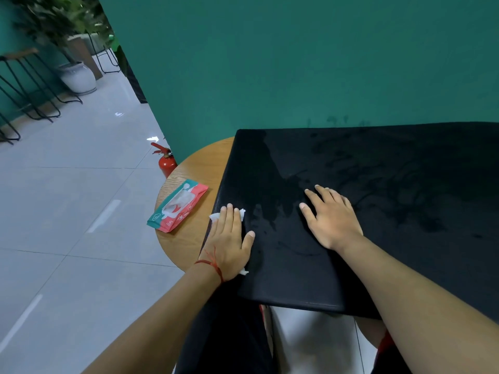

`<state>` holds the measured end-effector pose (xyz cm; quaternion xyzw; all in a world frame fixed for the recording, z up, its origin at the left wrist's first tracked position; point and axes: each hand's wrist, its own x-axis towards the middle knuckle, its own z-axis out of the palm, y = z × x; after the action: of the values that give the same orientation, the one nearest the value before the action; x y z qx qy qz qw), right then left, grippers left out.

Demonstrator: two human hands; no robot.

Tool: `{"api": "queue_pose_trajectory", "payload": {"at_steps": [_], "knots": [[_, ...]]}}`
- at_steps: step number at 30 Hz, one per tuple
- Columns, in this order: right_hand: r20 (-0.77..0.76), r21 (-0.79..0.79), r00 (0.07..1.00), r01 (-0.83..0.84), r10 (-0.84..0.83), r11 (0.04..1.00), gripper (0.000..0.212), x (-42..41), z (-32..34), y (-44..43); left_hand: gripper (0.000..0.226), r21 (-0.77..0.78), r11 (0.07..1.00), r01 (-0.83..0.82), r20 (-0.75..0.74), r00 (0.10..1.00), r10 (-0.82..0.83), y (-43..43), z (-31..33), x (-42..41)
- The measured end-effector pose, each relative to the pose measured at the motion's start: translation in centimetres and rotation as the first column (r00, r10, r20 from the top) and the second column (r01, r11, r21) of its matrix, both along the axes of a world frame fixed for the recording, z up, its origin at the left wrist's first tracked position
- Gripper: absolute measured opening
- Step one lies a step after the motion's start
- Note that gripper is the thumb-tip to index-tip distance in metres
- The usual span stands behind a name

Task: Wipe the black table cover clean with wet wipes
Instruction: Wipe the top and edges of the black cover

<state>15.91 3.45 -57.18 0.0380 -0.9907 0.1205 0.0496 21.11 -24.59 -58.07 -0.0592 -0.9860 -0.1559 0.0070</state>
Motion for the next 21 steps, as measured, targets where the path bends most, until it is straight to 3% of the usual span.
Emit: {"api": "queue_pose_trajectory", "payload": {"at_steps": [9,12,18,21], "knots": [[0.010,0.000,1.000,0.001,-0.001,1.000,0.068,0.0,0.1,-0.1,0.092,-0.058,0.991,0.123,0.021,0.992,-0.122,3.8,0.0,1.4],[0.012,-0.002,1.000,0.006,-0.006,1.000,0.068,0.0,0.1,-0.1,0.080,-0.031,0.980,0.197,0.055,0.979,-0.195,5.3,0.3,0.7],[0.008,-0.027,1.000,0.004,-0.004,1.000,0.066,0.1,0.1,0.0,0.073,-0.020,0.895,0.445,0.093,0.892,-0.442,9.6,1.0,0.6],[0.005,-0.060,1.000,0.000,0.001,0.998,0.062,0.0,0.1,0.1,0.076,-0.054,0.872,0.486,0.059,0.874,-0.483,9.8,0.4,0.4]]}}
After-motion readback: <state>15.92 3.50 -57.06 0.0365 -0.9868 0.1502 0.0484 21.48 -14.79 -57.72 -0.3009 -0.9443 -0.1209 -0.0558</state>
